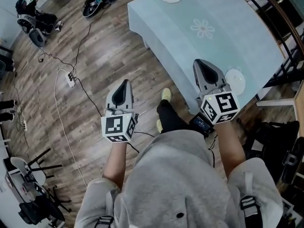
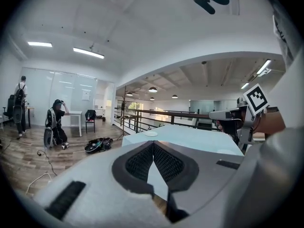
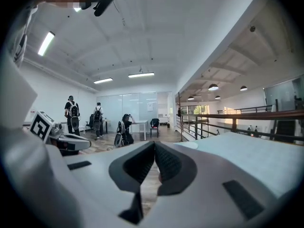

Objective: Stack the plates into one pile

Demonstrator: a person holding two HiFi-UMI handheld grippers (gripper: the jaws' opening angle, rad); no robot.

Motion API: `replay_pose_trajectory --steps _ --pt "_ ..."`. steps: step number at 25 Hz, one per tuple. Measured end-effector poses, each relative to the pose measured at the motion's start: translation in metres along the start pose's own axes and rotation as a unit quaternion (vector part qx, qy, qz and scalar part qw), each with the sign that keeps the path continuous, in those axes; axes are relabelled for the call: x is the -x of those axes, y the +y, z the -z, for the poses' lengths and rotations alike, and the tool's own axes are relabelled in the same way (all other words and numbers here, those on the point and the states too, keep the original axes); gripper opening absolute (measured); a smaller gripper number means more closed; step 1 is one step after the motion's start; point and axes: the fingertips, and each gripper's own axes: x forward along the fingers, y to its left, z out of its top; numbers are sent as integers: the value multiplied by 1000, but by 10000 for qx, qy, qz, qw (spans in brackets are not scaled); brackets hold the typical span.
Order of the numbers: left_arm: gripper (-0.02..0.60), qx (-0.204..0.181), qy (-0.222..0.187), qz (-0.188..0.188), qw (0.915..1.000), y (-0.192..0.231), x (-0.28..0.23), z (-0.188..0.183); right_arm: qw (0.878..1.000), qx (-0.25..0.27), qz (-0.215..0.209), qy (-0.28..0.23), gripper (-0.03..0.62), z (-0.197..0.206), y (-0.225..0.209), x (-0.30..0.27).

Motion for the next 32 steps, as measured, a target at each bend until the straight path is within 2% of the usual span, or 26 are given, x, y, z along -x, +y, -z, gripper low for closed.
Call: replay_pose_trajectory --steps 3,7,11,16,21,26,29,32 --pt "20 61 30 -100 9999 19 -16 3 9999 65 -55 -112 26 -5 -7 -33" --pt "20 -96 -18 -138 9999 48 -54 -8 9994 225 -48 -253 26 -16 -26 -86" --pt "20 -149 52 -179 9997 82 -97 -19 9990 417 88 -146 28 -18 -56 -146" --pt "20 -132 333 -256 9990 119 -149 -37 9973 651 225 262 28 -18 -104 -224" --pt "20 -120 505 -175 9985 143 -200 -47 9915 933 209 878 29 4 -140 -284" --pt "20 -164 689 -49 9975 158 -255 -50 9880 1044 253 1110 33 18 -175 -339" --pt "20 -223 746 -5 9970 163 -278 -49 9839 1189 99 1328 92 33 -186 -375" --pt "20 -228 778 19 9967 169 -292 -49 9783 1420 45 1511 100 52 -198 -405"
